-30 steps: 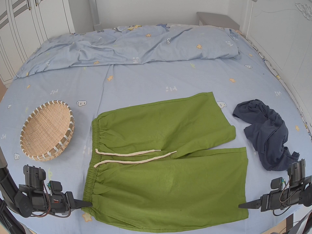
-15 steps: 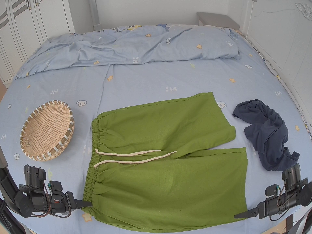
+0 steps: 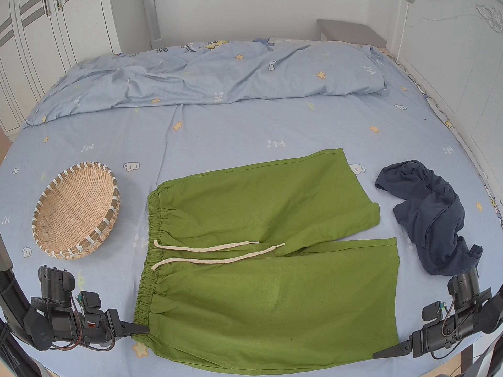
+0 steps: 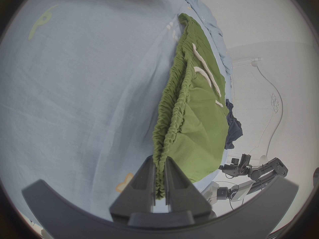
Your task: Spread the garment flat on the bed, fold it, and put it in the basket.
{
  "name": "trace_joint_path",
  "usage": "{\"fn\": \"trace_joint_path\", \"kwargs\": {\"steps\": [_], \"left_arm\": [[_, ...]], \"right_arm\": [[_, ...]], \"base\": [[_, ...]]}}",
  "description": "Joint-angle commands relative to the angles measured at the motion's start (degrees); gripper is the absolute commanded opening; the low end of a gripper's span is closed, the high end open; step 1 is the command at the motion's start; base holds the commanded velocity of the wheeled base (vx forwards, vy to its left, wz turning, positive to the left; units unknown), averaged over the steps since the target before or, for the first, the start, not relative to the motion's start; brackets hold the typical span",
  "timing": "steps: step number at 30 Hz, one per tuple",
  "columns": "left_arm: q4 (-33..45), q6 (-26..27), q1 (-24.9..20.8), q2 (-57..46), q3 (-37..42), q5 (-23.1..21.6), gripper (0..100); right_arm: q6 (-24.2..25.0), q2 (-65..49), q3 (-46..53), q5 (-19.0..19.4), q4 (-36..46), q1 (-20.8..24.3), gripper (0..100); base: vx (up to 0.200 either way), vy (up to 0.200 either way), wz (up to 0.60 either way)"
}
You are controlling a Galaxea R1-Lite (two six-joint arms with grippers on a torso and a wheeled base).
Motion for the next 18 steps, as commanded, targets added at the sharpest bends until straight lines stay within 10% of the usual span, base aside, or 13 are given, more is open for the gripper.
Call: {"fn": "trace_joint_path", "kwargs": {"steps": [1,8,9,18], "left_arm": [[0.02,-0.03,-0.02,0.05,1.01,0.00,0],[-0.15,-0.03,-0.10,0.23,1.01,0.00,0],[-0.15,-0.03,-0.02,0.23,1.01,0.00,0],[-0.24,-0.03,-0.02,0.23,1.01,0.00,0]], "right_arm": [[0.11,2.13,0.48,0.02,-0.73,-0.53,100],[0.28,1.87,0.66,0.02,-0.82,-2.02,100],[0.28,1.87,0.66,0.02,-0.82,-2.20,0],[0.19,1.34,1.01,0.02,0.06,-3.78,0]], "base": [[0.000,0.000,0.00],[0.000,0.000,0.00],[0.000,0.000,0.00],[0.000,0.000,0.00]]}}
